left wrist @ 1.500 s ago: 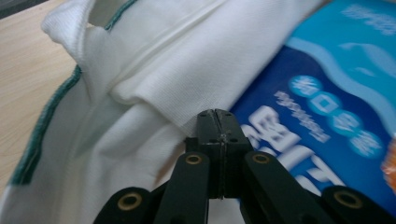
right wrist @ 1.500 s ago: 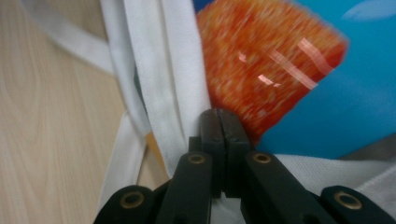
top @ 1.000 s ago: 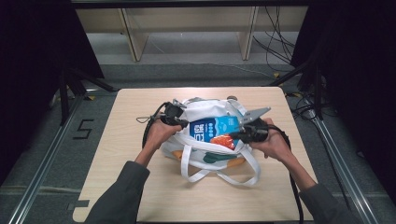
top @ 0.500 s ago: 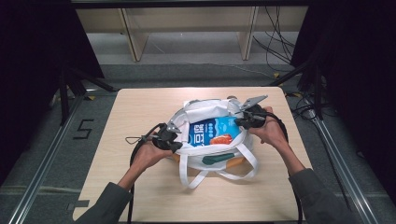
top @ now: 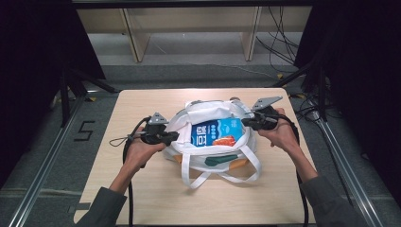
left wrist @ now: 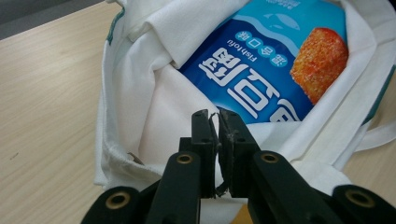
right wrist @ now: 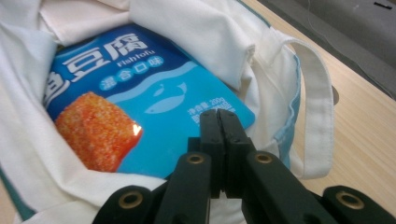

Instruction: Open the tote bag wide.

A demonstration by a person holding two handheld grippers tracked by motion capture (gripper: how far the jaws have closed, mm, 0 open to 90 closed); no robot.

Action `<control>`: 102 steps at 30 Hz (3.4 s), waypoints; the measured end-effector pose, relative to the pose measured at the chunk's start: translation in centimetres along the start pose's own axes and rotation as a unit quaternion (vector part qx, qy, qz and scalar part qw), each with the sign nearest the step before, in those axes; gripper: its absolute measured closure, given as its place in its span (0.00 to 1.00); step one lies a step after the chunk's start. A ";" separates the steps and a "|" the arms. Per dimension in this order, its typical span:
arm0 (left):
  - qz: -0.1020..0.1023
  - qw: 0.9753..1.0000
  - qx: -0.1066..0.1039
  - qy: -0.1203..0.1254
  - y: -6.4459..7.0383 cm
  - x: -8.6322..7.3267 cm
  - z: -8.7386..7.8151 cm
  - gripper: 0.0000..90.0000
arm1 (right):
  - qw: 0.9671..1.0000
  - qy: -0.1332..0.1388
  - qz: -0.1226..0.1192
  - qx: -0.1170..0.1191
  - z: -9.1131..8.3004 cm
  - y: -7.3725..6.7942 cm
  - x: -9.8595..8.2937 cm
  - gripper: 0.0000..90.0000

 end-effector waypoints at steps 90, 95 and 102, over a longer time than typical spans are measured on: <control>-0.045 0.997 -0.013 0.064 2.0 -7.8 -3.7 0.36 | 0.995 0.040 0.090 -0.019 -7.4 -2.2 -8.2 0.45; -0.050 0.997 -0.013 0.061 2.2 -8.6 -3.6 0.34 | 0.994 0.025 0.105 -0.020 -7.8 -2.7 -9.1 0.39; -0.048 0.997 -0.015 0.062 2.7 -9.3 -3.5 0.32 | 0.993 0.022 0.114 -0.021 -8.2 -3.1 -9.6 0.37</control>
Point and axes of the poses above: each handheld gripper's, and its own axes: z roughly forward along the jaws, x roughly out of its top, y roughly to its right, the point moved 9 cm from there along z, roughly forward along the jaws, and after that the axes turned 11 degrees about -x, right-handed, at the moved point
